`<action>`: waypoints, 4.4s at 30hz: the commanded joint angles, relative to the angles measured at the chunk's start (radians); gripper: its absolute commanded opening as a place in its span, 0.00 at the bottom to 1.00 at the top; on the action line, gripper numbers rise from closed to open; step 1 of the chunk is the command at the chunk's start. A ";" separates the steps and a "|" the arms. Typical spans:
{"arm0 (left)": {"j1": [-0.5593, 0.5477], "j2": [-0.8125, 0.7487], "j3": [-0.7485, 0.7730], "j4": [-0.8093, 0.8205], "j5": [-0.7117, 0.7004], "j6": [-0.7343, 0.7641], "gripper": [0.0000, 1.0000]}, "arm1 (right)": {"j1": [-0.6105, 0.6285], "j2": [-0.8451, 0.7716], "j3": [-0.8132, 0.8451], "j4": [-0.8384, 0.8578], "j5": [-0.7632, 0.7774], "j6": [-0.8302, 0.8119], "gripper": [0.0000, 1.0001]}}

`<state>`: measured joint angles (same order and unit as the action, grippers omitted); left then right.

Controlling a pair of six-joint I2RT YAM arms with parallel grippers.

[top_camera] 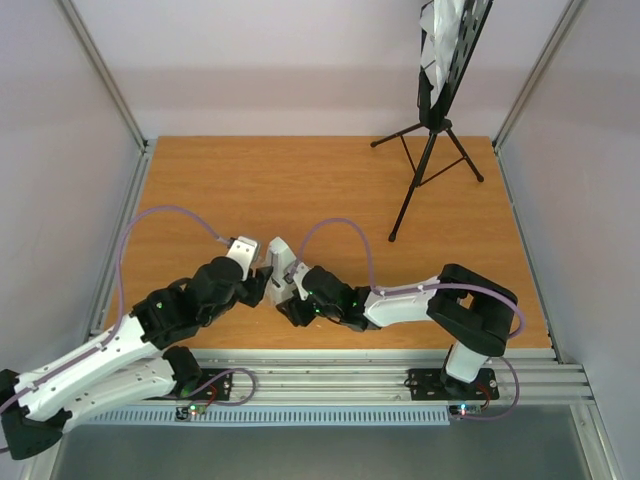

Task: Pack up the instrument practice props
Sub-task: Adjust the metronome at the center of the board, then close the cover of the metronome.

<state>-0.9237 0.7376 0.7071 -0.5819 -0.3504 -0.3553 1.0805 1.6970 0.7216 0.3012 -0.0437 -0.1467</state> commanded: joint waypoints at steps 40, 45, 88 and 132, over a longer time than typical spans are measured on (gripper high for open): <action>0.263 -0.079 -0.269 0.539 0.371 0.306 0.47 | -0.107 -0.746 -0.232 -0.269 0.099 -0.061 0.65; 0.274 -0.086 -0.289 0.572 0.382 0.314 0.47 | -0.106 -0.749 -0.238 -0.268 0.096 -0.055 0.65; 0.362 0.096 -0.278 0.636 0.512 0.385 0.47 | -0.107 -0.711 -0.251 -0.228 0.054 -0.021 0.65; 0.304 0.162 -0.226 0.629 0.424 0.292 0.49 | -0.107 -0.655 -0.254 -0.182 0.015 -0.007 0.65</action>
<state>-0.5919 0.8753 0.4480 0.0559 0.1223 -0.0372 0.9760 1.0370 0.4774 0.0898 -0.0235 -0.1616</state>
